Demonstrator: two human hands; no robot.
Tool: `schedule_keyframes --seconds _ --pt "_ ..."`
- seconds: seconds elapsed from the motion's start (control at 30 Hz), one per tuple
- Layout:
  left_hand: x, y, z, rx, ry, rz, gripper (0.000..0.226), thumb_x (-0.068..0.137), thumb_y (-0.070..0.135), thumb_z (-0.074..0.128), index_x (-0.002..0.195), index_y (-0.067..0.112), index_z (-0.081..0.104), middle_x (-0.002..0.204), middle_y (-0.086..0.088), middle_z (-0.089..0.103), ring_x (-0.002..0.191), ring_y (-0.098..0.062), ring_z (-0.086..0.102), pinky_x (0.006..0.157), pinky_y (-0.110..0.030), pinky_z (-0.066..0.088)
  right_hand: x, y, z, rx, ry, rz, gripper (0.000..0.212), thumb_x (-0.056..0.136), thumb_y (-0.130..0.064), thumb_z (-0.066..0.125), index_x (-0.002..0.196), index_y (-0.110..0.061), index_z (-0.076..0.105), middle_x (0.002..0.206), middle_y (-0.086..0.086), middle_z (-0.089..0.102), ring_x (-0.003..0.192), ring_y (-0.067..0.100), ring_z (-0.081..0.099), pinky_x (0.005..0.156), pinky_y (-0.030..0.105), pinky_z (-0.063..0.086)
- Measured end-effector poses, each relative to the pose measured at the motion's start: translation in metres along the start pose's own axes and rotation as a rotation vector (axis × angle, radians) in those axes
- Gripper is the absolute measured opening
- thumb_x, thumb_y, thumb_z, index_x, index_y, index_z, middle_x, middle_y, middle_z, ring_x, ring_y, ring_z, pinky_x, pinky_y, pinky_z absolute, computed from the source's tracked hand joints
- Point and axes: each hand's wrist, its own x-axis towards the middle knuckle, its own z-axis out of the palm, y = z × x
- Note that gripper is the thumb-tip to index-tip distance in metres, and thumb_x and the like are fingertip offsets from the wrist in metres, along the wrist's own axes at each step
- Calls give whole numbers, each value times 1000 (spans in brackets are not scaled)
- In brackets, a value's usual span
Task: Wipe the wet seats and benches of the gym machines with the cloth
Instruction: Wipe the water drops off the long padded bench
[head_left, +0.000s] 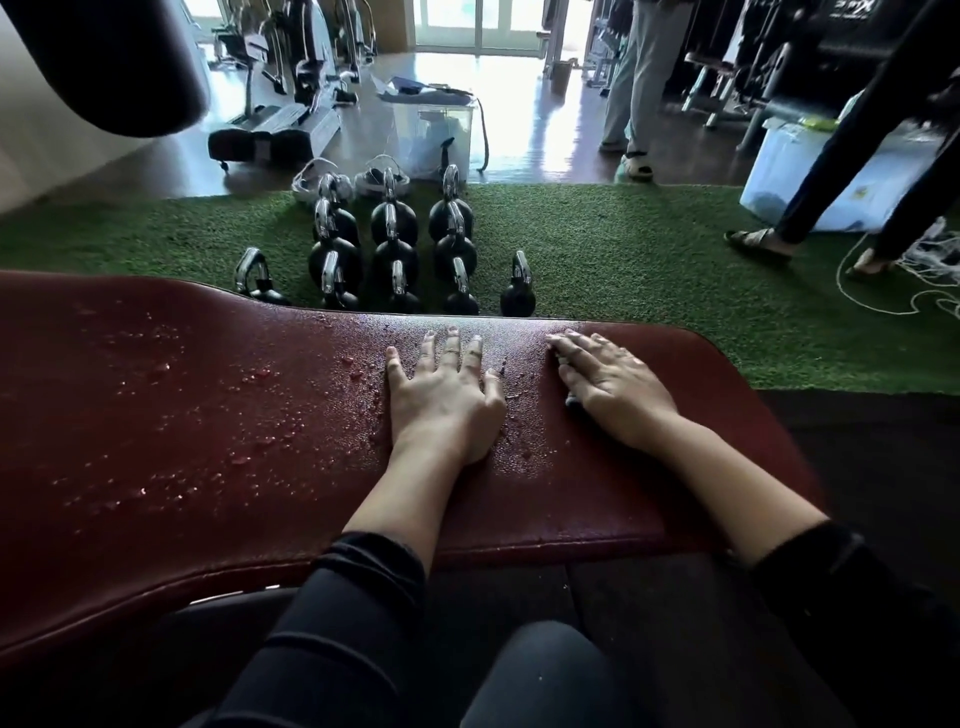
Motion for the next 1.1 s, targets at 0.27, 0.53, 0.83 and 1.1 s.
schedule_keyframes --seconds 0.27,0.53,0.83,1.1 --pt "-3 0 -1 -13 -1 1 57 100 45 14 154 30 3 162 6 0 149 -16 -3 115 -51 -12 62 1 -10 11 -7 41 44 100 -46 30 143 -38 35 151 -9 35 141 13 27 115 28 17" --pt "-2 0 -2 -11 -2 3 58 99 45 13 154 28 4 162 4 0 149 -18 -3 115 -52 -11 5 28 -7 -44 25 86 49 101 -39 31 148 -29 26 157 -5 22 145 15 17 118 31 9" --pt "0 2 -2 2 4 -10 58 99 43 16 154 29 8 162 5 2 149 -17 -1 115 -52 -8 50 -38 1 -18 21 -3 48 100 -44 29 147 -36 27 155 -9 27 143 14 21 117 31 12" --pt "0 1 -3 14 -28 -4 58 99 45 13 154 30 5 162 6 -1 149 -16 -3 116 -51 -9 50 9 -8 1 30 147 48 100 -45 29 146 -34 30 153 -5 31 142 15 25 117 36 17"
